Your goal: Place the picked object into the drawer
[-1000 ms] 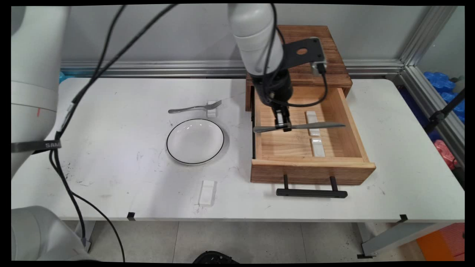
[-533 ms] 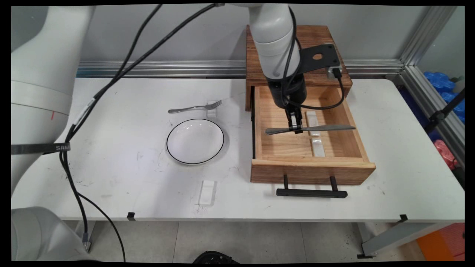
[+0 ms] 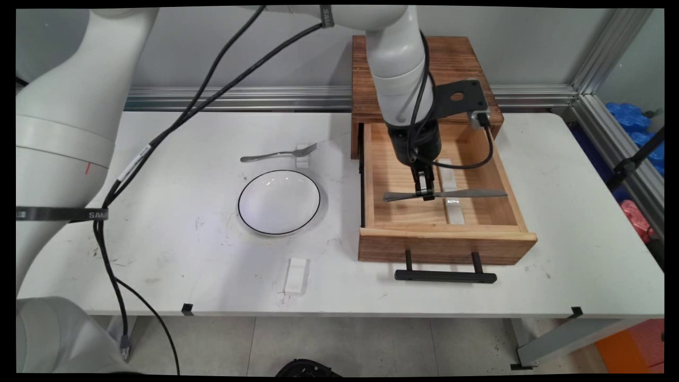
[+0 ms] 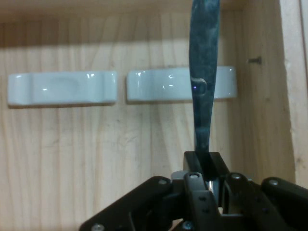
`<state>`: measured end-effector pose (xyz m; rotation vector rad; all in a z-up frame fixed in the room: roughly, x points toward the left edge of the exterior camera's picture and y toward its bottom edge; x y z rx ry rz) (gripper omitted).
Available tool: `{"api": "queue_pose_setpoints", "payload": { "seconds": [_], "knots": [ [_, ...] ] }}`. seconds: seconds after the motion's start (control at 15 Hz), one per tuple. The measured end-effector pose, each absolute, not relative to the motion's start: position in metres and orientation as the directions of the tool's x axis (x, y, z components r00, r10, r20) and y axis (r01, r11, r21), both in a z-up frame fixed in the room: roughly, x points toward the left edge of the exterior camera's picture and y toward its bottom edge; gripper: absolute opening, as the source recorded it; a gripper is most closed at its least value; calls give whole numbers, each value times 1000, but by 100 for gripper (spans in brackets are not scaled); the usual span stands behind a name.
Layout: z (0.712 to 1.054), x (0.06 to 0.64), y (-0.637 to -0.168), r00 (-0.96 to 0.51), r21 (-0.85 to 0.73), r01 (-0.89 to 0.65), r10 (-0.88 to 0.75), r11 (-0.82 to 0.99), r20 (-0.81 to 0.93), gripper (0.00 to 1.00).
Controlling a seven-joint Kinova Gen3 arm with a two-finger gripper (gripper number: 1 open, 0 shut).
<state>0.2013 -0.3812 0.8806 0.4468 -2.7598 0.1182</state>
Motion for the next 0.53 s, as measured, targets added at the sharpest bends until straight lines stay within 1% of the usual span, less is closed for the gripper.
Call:
{"api": "queue_pose_setpoints", "payload": {
  "seconds": [0.53],
  "knots": [
    [852,206,-388,-900,-21,-305,-281,952,333,0]
  ]
}}
